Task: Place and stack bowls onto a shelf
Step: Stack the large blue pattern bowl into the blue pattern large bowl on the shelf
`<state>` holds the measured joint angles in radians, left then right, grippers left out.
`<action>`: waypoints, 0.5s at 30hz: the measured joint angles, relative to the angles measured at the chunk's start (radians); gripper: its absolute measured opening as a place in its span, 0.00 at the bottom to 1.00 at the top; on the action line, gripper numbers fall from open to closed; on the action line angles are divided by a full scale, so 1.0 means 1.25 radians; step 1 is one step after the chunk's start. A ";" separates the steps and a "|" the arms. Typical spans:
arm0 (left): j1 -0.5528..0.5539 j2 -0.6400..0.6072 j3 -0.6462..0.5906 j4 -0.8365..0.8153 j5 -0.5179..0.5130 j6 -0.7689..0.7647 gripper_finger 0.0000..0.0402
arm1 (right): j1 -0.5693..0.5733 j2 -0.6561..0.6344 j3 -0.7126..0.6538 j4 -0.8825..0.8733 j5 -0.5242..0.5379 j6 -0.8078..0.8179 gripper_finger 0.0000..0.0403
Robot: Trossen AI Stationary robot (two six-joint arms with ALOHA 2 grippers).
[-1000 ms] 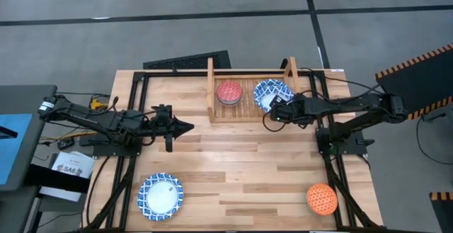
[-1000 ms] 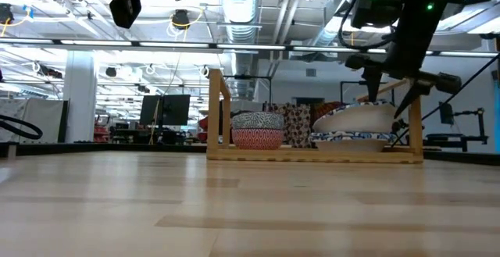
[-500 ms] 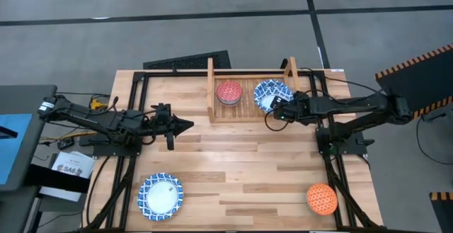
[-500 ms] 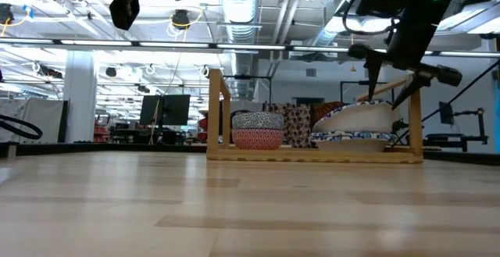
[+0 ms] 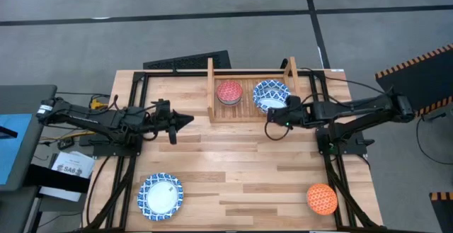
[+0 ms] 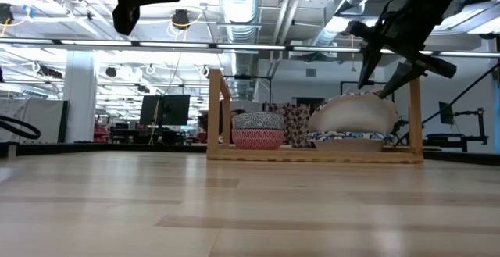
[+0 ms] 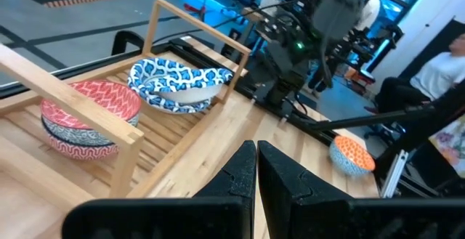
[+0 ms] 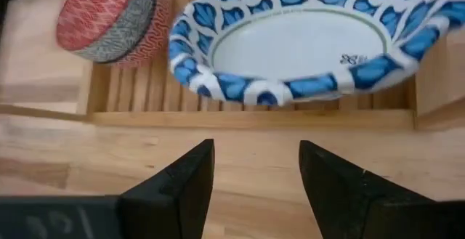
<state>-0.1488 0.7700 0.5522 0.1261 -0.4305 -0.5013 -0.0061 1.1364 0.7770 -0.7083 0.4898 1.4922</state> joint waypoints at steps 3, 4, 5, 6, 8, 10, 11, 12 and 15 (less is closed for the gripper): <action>0.007 0.000 0.000 0.000 0.000 -0.013 0.00 | 0.002 0.025 0.000 -0.051 0.021 0.063 0.52; 0.008 0.000 0.000 -0.001 0.000 -0.013 0.00 | -0.002 0.036 0.000 -0.066 0.026 0.085 0.51; 0.009 0.000 0.000 -0.003 0.001 -0.013 0.00 | -0.007 0.048 0.000 -0.075 0.025 0.103 0.49; 0.010 0.000 0.000 -0.003 0.004 -0.014 0.00 | -0.012 0.058 -0.001 -0.074 0.025 0.108 0.48; 0.010 0.000 0.000 -0.003 0.006 -0.019 0.00 | -0.009 0.076 0.000 -0.043 0.019 0.100 0.45; 0.010 0.000 0.000 -0.004 0.009 -0.026 0.00 | 0.001 0.093 0.000 -0.026 0.010 0.099 0.40; 0.010 0.000 0.000 -0.004 0.015 -0.028 0.00 | 0.008 0.100 0.000 -0.018 0.010 0.099 0.36; 0.010 0.000 0.000 -0.007 0.021 -0.029 0.00 | 0.015 0.104 0.000 -0.010 0.009 0.098 0.33; 0.010 0.000 0.000 -0.009 0.027 -0.030 0.00 | 0.043 0.103 0.000 0.035 0.004 0.081 0.18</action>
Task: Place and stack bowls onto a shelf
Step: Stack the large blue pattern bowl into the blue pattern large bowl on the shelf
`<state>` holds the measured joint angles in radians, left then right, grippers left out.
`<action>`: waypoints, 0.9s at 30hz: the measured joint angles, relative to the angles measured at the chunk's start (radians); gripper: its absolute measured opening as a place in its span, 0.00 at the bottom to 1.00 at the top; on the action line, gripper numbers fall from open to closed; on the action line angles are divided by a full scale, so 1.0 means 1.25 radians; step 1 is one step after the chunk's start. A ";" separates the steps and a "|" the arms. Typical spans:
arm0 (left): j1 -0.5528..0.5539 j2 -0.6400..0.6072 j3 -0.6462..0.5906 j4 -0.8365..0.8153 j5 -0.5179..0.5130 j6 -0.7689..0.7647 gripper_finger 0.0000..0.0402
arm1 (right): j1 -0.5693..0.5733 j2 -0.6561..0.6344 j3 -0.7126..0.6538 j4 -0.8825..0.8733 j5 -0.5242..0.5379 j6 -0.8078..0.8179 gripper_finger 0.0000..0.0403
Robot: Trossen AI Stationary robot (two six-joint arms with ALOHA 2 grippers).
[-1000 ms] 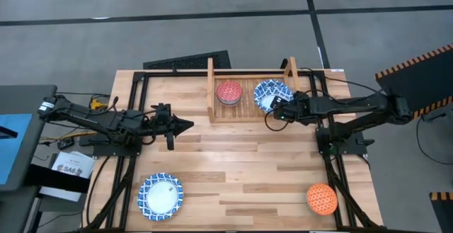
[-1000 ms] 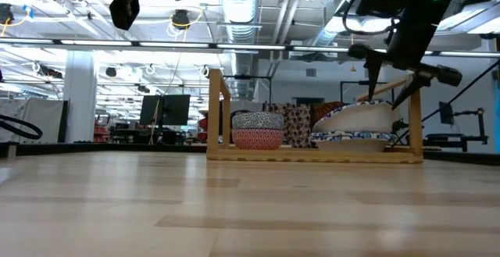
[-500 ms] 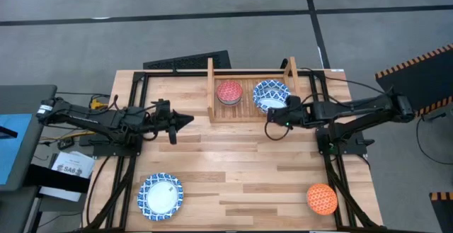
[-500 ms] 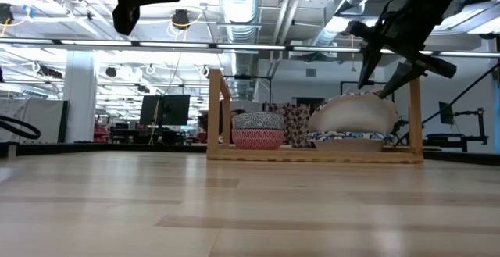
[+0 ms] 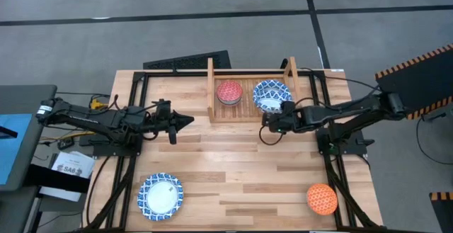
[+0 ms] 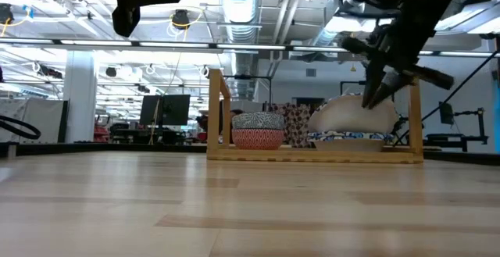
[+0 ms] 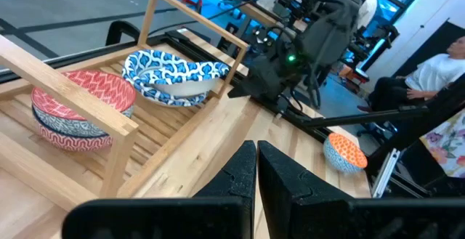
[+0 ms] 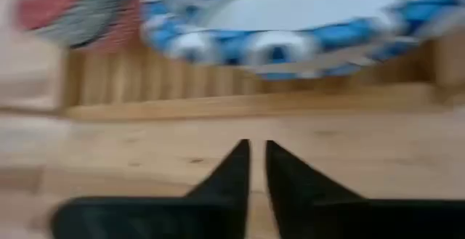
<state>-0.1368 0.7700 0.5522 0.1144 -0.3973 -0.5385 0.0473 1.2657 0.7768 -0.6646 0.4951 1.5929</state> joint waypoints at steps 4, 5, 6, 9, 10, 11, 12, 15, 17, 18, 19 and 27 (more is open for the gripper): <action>0.000 0.000 0.000 -0.003 -0.001 0.000 0.00 | 0.053 -0.029 0.000 0.045 0.007 -0.021 0.04; 0.000 0.000 0.000 -0.003 -0.003 0.000 0.00 | 0.062 -0.036 0.000 0.046 0.015 -0.012 0.04; 0.000 0.000 0.000 -0.003 -0.003 0.000 0.00 | 0.070 -0.042 0.000 0.045 0.027 0.001 0.05; 0.000 0.000 0.000 -0.007 -0.007 0.000 0.00 | 0.084 -0.053 0.000 0.057 0.127 0.026 0.05; 0.000 0.000 0.000 -0.007 -0.007 0.000 0.00 | 0.086 -0.055 0.000 0.068 0.159 0.034 0.04; 0.000 0.000 0.000 -0.007 -0.007 0.000 0.00 | 0.088 -0.056 0.000 0.082 0.195 0.037 0.04; 0.000 0.000 0.000 -0.008 -0.007 0.000 0.00 | 0.088 -0.056 0.000 0.103 0.227 0.038 0.04; 0.000 0.000 0.000 -0.009 -0.007 -0.002 0.00 | 0.074 -0.054 0.000 0.118 0.240 0.039 0.04; 0.000 0.000 0.000 -0.008 -0.007 -0.003 0.00 | 0.056 -0.039 0.000 0.112 0.219 0.039 0.04; 0.000 0.000 0.000 -0.008 -0.007 -0.003 0.00 | 0.050 -0.035 0.000 0.100 0.209 0.039 0.04; 0.000 0.000 0.000 -0.009 -0.007 -0.003 0.00 | 0.046 -0.032 -0.001 0.092 0.209 0.039 0.04; 0.000 0.000 0.000 -0.008 -0.008 -0.004 0.00 | 0.011 -0.012 0.000 0.108 0.192 0.006 0.04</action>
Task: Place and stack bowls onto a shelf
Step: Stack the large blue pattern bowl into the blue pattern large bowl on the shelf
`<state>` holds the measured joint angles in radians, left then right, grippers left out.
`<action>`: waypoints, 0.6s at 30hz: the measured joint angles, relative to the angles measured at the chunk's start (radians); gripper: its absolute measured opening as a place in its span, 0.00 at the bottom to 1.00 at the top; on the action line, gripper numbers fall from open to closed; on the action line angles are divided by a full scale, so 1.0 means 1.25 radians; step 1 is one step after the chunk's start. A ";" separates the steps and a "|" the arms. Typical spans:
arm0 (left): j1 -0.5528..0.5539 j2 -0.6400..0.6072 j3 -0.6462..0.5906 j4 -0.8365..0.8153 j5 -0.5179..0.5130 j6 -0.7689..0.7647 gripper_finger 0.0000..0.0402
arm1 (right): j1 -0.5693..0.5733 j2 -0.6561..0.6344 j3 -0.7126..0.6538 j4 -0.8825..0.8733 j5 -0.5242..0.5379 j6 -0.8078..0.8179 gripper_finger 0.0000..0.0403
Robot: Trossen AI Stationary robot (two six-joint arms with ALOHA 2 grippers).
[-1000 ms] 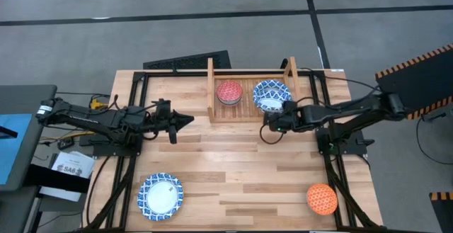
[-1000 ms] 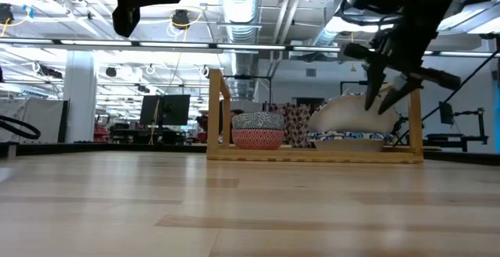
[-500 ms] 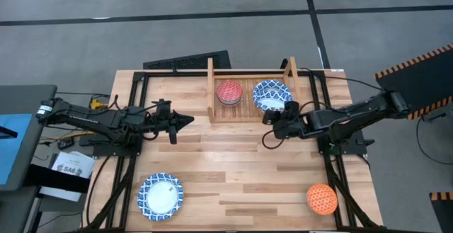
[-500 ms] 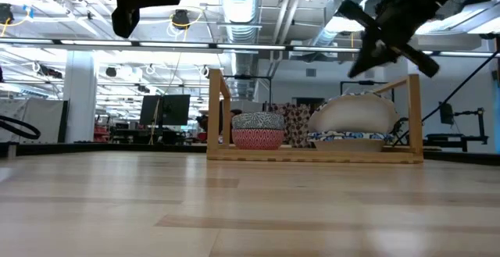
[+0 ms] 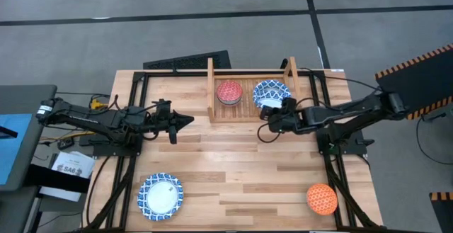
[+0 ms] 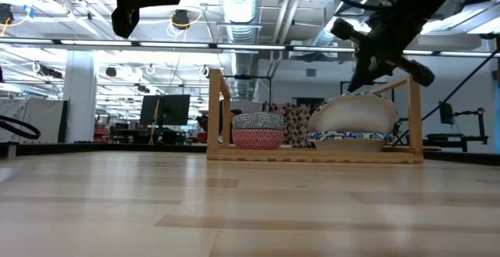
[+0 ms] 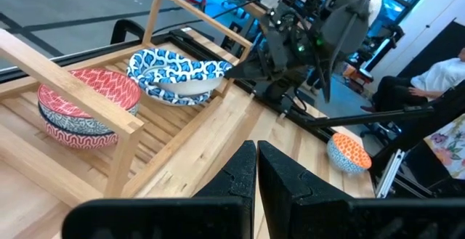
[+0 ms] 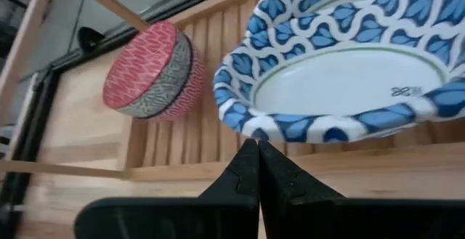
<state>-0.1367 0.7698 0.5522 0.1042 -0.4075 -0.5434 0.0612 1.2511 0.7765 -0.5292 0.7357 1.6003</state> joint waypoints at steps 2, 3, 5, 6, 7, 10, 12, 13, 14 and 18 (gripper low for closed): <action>0.000 0.000 0.000 -0.001 -0.001 0.000 0.00 | -0.007 0.005 0.001 0.010 0.000 0.000 0.04; 0.000 0.000 0.000 0.000 -0.002 0.000 0.00 | -0.010 0.011 0.001 0.013 -0.001 -0.001 0.04; 0.000 0.000 0.000 -0.001 -0.002 -0.001 0.00 | -0.015 0.011 -0.001 0.006 -0.003 -0.002 0.04; 0.000 0.000 0.000 -0.001 -0.002 -0.001 0.00 | -0.015 0.010 0.000 0.009 -0.003 -0.004 0.04; 0.000 0.000 0.000 -0.001 -0.002 -0.002 0.00 | -0.015 0.010 0.000 0.008 -0.003 -0.004 0.04; 0.000 0.000 0.000 -0.001 -0.003 -0.002 0.00 | -0.017 0.011 0.000 -0.011 -0.003 -0.003 0.04; 0.000 0.000 0.000 0.000 -0.004 -0.002 0.00 | -0.022 0.011 0.000 -0.017 -0.004 -0.003 0.04; 0.000 0.000 0.000 -0.001 -0.004 -0.002 0.00 | -0.027 0.011 0.000 -0.019 -0.006 -0.003 0.04; 0.000 0.000 0.000 -0.001 -0.004 -0.002 0.00 | -0.032 0.011 0.000 -0.020 -0.008 -0.003 0.04; 0.000 0.000 0.000 -0.001 -0.004 -0.002 0.00 | -0.055 0.011 0.000 -0.023 -0.020 -0.005 0.04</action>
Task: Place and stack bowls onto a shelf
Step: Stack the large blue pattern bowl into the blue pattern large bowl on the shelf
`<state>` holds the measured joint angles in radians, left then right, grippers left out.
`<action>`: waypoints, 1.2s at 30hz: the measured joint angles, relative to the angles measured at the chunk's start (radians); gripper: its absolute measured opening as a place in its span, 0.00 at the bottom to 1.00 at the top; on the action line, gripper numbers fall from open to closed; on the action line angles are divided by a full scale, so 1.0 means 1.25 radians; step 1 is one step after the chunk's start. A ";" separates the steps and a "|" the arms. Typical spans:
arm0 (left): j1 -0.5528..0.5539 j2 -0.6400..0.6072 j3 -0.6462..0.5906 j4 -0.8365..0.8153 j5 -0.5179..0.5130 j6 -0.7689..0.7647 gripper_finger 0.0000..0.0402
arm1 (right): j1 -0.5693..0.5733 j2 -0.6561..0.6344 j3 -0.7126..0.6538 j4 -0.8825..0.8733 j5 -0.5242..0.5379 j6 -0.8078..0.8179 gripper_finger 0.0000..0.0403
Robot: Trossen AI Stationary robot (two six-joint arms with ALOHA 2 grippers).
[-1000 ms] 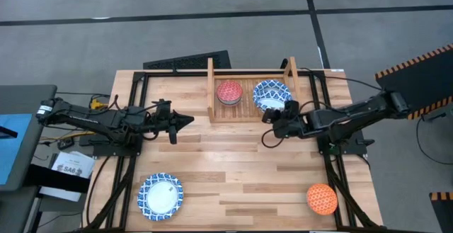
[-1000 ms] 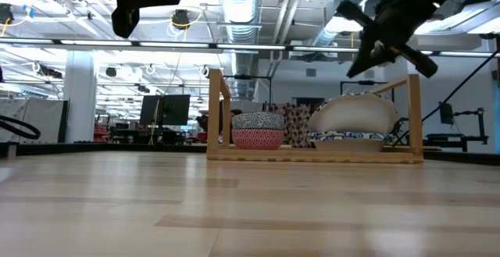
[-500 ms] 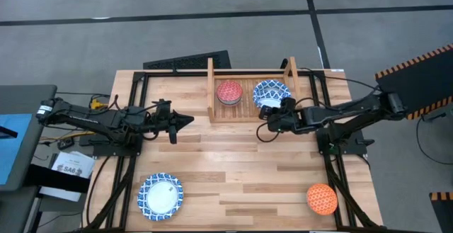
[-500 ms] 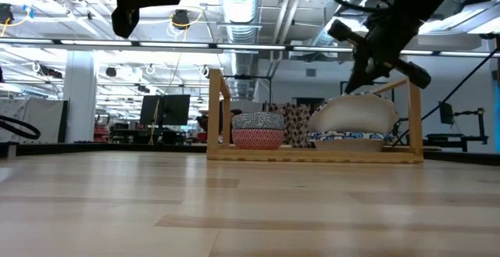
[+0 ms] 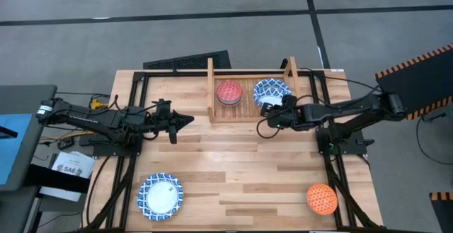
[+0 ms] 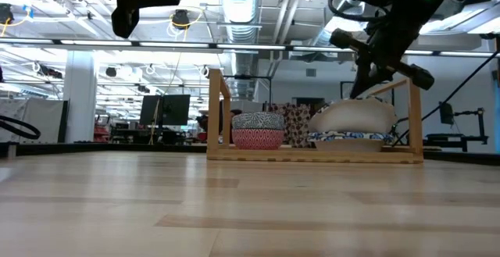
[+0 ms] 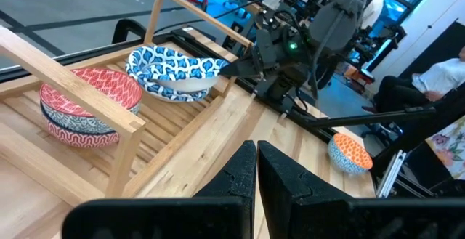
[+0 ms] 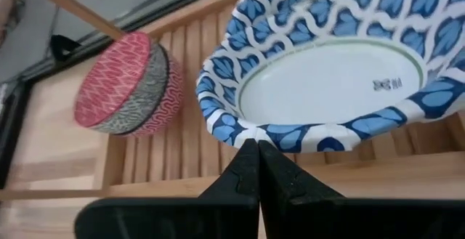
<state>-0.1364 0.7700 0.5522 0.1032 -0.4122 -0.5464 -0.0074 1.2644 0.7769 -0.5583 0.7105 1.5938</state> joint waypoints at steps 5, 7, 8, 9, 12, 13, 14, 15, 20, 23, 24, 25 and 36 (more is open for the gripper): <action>0.000 0.000 0.000 0.000 0.000 -0.001 0.00 | -0.038 0.000 0.000 -0.014 -0.048 -0.024 0.04; 0.000 0.000 0.000 -0.001 0.001 -0.006 0.00 | -0.050 0.000 0.000 -0.014 -0.063 -0.036 0.04; 0.000 0.000 0.000 0.000 0.001 -0.009 0.00 | -0.055 0.000 0.000 -0.014 -0.070 -0.039 0.04; 0.000 0.000 0.000 0.000 0.001 -0.009 0.00 | -0.060 0.000 0.000 -0.014 -0.077 -0.041 0.04; 0.000 0.000 0.000 0.000 0.001 -0.009 0.00 | -0.077 0.001 0.000 -0.014 -0.107 -0.052 0.04; 0.000 0.000 0.000 0.000 0.001 -0.009 0.00 | -0.081 0.007 0.000 -0.014 -0.114 -0.061 0.04; 0.000 0.000 0.000 0.000 0.001 -0.009 0.00 | -0.084 0.019 0.000 -0.012 -0.121 -0.064 0.04; 0.000 0.000 0.000 -0.001 0.001 -0.009 0.00 | -0.086 0.030 -0.001 -0.018 -0.133 -0.064 0.04; 0.000 0.000 0.000 -0.002 0.001 -0.013 0.00 | -0.085 0.108 -0.001 -0.005 -0.153 -0.026 0.05; 0.000 0.000 0.000 -0.009 0.003 -0.018 0.00 | -0.084 0.147 -0.002 0.040 -0.154 -0.014 0.06; 0.000 0.000 0.000 -0.008 0.005 -0.018 0.00 | -0.084 0.156 -0.001 0.060 -0.153 -0.016 0.05; 0.000 0.000 0.000 -0.008 0.006 -0.018 0.00 | -0.084 0.160 -0.001 0.075 -0.154 -0.023 0.05; 0.000 0.000 0.000 -0.015 0.002 -0.021 0.00 | -0.019 0.050 0.001 -0.056 -0.142 -0.065 0.04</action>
<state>-0.1364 0.7704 0.5522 0.0847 -0.4091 -0.5724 -0.0315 1.3267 0.7778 -0.6282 0.5326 1.5123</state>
